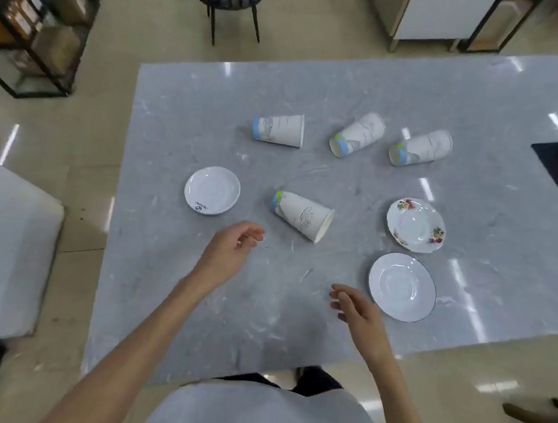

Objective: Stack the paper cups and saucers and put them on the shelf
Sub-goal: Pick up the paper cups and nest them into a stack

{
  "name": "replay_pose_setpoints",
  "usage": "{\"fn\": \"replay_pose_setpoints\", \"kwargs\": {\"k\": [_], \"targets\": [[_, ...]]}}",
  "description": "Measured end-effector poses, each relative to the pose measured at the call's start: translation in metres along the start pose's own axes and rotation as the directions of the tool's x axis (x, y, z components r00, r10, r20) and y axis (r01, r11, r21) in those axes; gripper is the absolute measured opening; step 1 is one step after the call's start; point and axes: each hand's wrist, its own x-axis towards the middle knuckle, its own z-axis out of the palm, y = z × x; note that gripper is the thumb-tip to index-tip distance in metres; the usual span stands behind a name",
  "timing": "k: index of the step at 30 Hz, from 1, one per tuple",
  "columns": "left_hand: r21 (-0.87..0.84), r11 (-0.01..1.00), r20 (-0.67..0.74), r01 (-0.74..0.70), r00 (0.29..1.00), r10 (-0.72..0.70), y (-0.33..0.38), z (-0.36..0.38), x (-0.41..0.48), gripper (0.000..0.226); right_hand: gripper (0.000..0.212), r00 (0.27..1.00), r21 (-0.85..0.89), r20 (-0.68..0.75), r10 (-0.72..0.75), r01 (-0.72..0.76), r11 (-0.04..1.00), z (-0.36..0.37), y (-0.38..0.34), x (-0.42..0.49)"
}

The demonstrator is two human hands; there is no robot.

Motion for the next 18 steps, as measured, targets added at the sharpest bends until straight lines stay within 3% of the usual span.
{"fn": "replay_pose_setpoints", "kwargs": {"k": [3,9,13,15,18], "targets": [[0.199,0.979,-0.099,-0.034,0.994,0.055,0.014,0.010,0.034,0.032,0.022,0.997,-0.056,0.055,-0.059,0.062,0.996,-0.015,-0.029,0.053],[0.519,0.841,-0.017,-0.150,0.982,0.186,0.027,0.022,0.082,0.043,0.025,0.964,-0.272,0.179,-0.195,0.239,0.932,-0.036,-0.090,0.168],[0.625,0.755,0.084,-0.196,0.979,0.184,0.018,0.036,0.096,0.064,0.042,0.917,-0.432,0.400,-0.003,0.191,0.881,-0.030,-0.109,0.217],[0.675,0.697,0.161,-0.243,0.970,0.182,0.010,0.044,0.105,0.074,0.049,0.875,-0.428,0.465,0.132,0.093,0.899,-0.023,-0.106,0.226],[0.726,0.605,0.276,-0.328,0.944,0.181,-0.001,0.053,0.117,0.078,0.042,0.856,-0.342,0.467,0.223,-0.058,0.938,-0.017,-0.093,0.221]]}}
